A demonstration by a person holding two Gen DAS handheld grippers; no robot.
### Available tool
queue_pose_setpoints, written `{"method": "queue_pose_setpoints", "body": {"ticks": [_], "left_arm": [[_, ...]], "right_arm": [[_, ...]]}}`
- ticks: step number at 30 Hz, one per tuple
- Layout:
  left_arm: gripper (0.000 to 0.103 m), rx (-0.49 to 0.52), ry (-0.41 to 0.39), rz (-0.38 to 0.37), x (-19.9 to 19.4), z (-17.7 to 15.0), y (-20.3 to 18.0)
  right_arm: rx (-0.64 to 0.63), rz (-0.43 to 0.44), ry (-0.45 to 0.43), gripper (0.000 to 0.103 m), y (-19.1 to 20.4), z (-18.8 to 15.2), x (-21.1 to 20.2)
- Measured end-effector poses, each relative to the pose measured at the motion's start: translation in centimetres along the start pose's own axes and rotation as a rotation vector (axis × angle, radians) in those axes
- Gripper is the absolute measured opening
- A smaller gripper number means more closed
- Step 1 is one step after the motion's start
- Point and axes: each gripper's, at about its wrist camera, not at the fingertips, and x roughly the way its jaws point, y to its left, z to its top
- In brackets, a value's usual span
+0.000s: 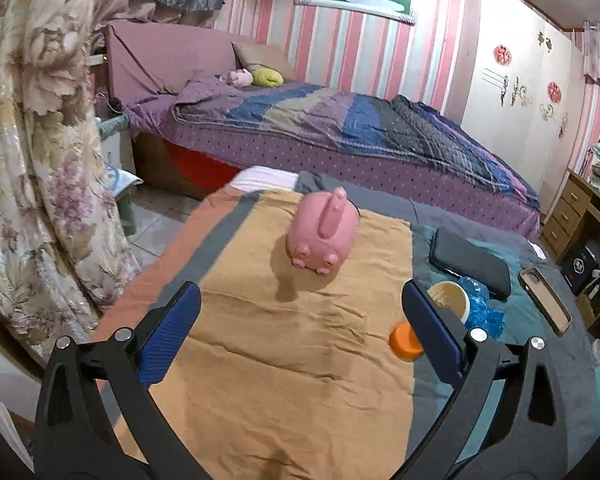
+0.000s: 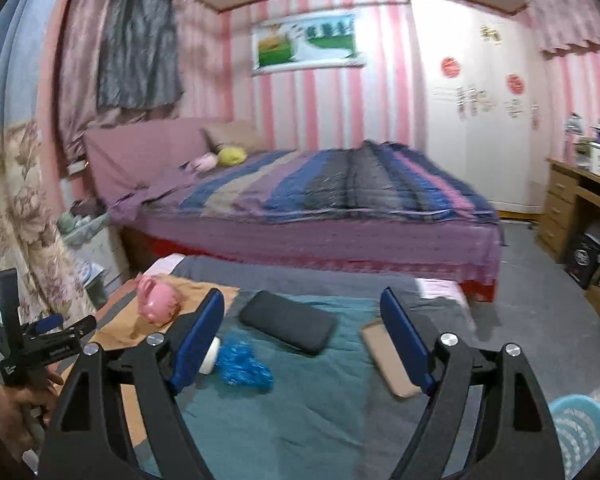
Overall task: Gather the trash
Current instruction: 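Return both tools to the bed toward the orange lid and blue plastic bag, then grasp the orange lid with the left tool while the right tool approaches the blue plastic bag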
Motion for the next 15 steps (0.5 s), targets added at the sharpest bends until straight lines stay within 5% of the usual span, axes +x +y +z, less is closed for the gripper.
{"method": "queue_pose_setpoints", "body": {"ticks": [3,8,15], "left_arm": [[0.097,0.019,0.041,-0.035,1.6,-0.5,-1.3],[0.095,0.107,0.067,-0.072,3.9,-1.6,-5.0],[0.076,0.163,0.144,-0.123,7.3,-2.8,-8.5]], "right_arm": [[0.047,0.028,0.111,0.079,0.1,-3.6,3.3],[0.14,0.02,0.156,0.079,-0.4,-4.7,4.5],[0.026,0.031,0.205,0.079,0.5,-4.8,6.1]]}}
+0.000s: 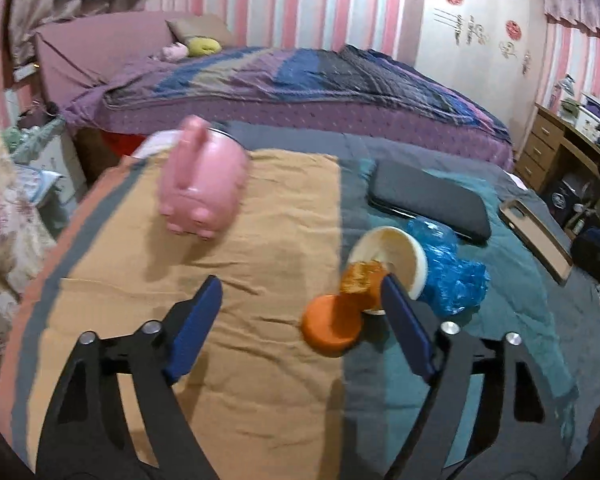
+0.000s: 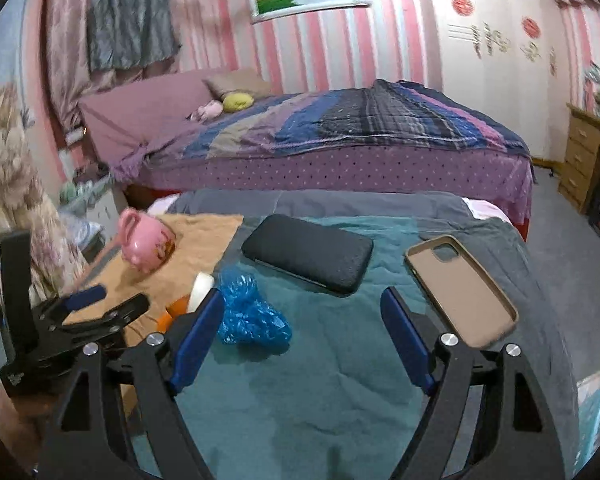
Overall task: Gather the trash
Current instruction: 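Grasp the orange lid with the left tool while the right tool approaches the blue plastic bag, then close the right tool on the blue plastic bag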
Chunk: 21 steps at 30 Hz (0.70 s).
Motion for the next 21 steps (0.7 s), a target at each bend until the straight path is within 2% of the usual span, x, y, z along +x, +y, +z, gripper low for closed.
{"method": "queue_pose_setpoints", "body": {"ticks": [4,5,6,7,10,11,12,14,17,21], "left_arm": [[0.075,-0.028,0.019,-0.04,1.5,0.2,-0.2],[0.07,-0.041,0.028,-0.053,1.9,0.2,-0.1],[0.062,-0.048,0.038,-0.065,2.3,0.2,-0.1],[0.059,-0.05,0.049,-0.081,2.8,0.1,-0.1],[0.041,-0.036,0.06,-0.117,3.4,0.1,-0.6],[0.031,-0.025,0.059,-0.129,3.4,0.1,-0.9],[0.016,-0.013,0.057,-0.138,3.3,0.1,-1.1],[0.006,0.016,0.047,-0.142,3.0,0.3,-1.7],[0.005,0.03,0.009,-0.126,1.9,0.7,-1.6],[0.004,-0.005,-0.046,-0.106,0.1,1.8,0.2]], "right_arm": [[-0.031,0.021,0.045,0.079,0.5,0.2,2.3],[-0.039,0.023,0.051,0.079,0.7,0.3,2.7],[-0.043,0.021,0.053,0.079,0.9,0.4,3.3],[-0.054,0.02,0.056,0.079,1.2,0.4,3.8],[-0.063,0.028,0.064,0.079,1.7,0.5,5.0],[-0.064,0.03,0.069,0.079,1.9,0.5,5.3],[-0.065,0.03,0.073,0.079,2.0,0.5,5.6],[-0.07,0.026,0.09,0.079,2.2,0.3,6.5],[-0.063,0.024,0.111,0.079,2.5,0.1,7.7],[-0.069,0.038,0.123,0.079,3.2,0.0,8.8]]}}
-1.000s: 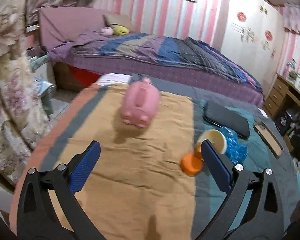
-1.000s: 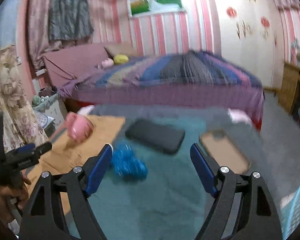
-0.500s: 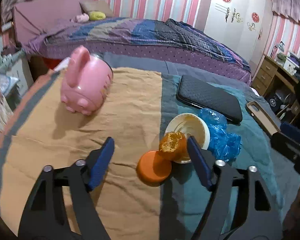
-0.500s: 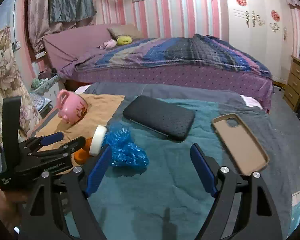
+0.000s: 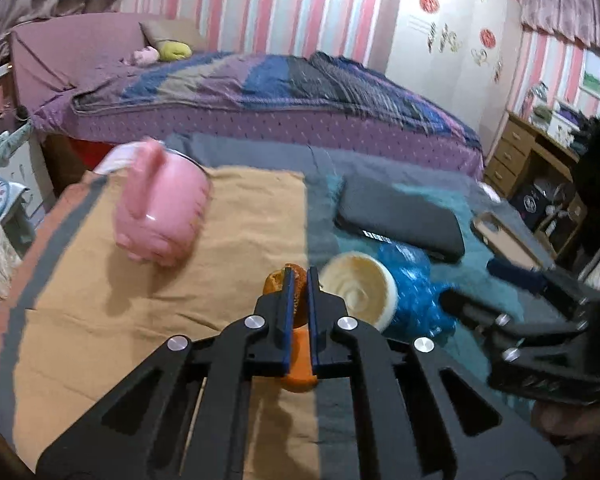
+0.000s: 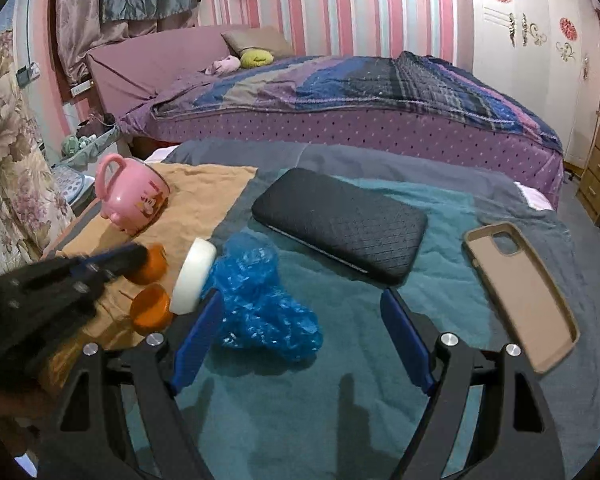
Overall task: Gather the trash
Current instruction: 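Close the right tool on the blue plastic bag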
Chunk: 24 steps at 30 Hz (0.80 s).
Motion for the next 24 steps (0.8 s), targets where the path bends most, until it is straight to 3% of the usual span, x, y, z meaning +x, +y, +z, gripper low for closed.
{"method": "queue_pose_setpoints", "body": {"ticks": [10,12,14,16,24], "left_arm": [[0.004,-0.031,-0.024,0.052,-1.9,0.7,2.9],[0.004,-0.035,-0.025,0.044,-2.1,0.8,3.0],[0.004,-0.043,-0.031,0.034,-2.3,1.0,3.1],[0.004,-0.057,-0.038,0.021,-2.5,1.1,3.0],[0.004,-0.041,-0.077,-0.014,-4.5,1.4,2.1]], "right_arm": [[-0.053,-0.017,0.065,0.077,2.7,-0.2,3.7],[-0.056,-0.007,0.08,0.067,2.8,-0.3,4.1],[-0.053,0.014,0.088,0.045,2.9,-0.4,4.2],[-0.037,0.033,0.087,0.036,2.6,-0.6,4.1],[0.025,-0.022,-0.024,0.031,0.3,-0.4,-0.7]]}}
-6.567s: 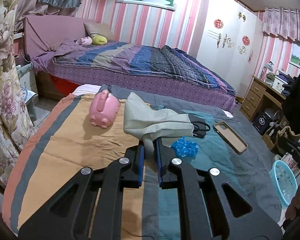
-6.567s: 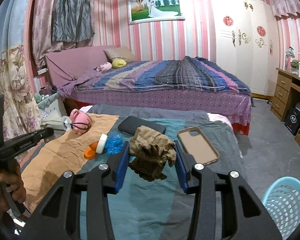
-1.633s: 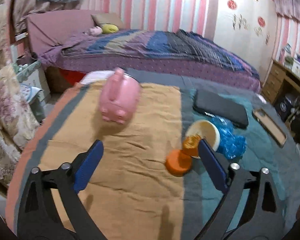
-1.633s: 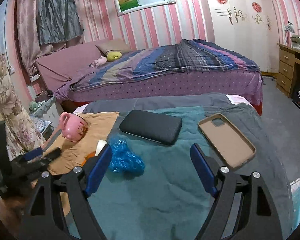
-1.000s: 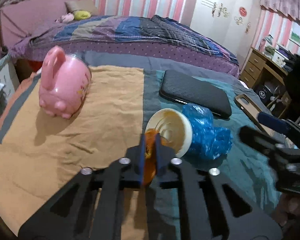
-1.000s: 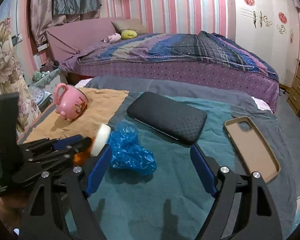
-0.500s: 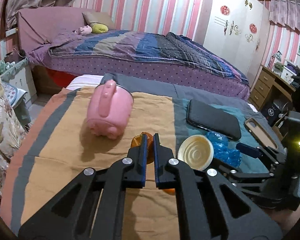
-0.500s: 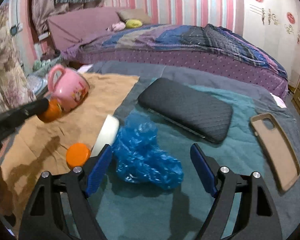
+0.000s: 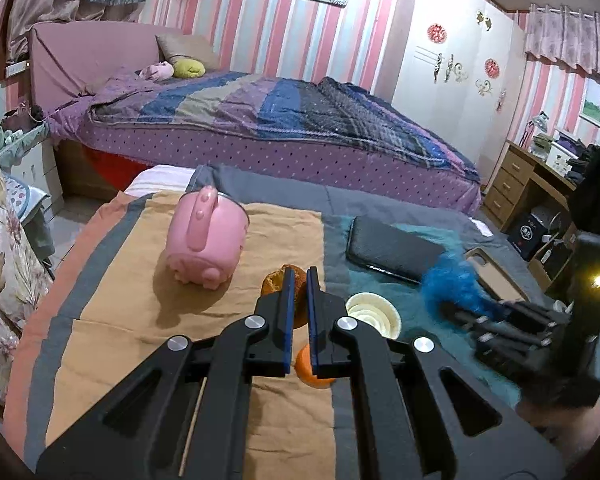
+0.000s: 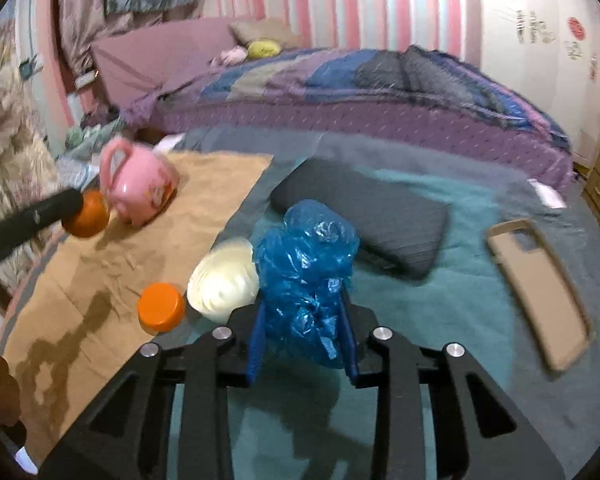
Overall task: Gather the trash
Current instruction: 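Lift the orange lid with the left tool while the right tool lifts the blue bag, then carry the lid with the left tool while the right tool carries the bag to the basket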
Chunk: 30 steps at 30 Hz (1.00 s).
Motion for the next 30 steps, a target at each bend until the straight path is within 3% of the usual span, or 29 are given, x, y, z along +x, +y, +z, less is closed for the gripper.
{"method": "queue_pose_setpoints", "body": {"ticks": [9,21,30], "left_arm": [[0.004,0.03,-0.023,-0.007,-2.1,-0.3,-1.0],[0.004,0.063,-0.061,-0.07,-6.4,-1.3,-4.4],[0.004,0.064,-0.105,-0.1,-9.3,-1.7,-6.8]], "right_arm": [[0.05,-0.056,-0.142,0.031,-2.8,-0.2,-7.8],[0.009,-0.02,-0.212,0.031,-4.0,-0.4,-13.9],[0.014,-0.049,-0.253,0.03,-5.1,-1.7,-18.1]]}}
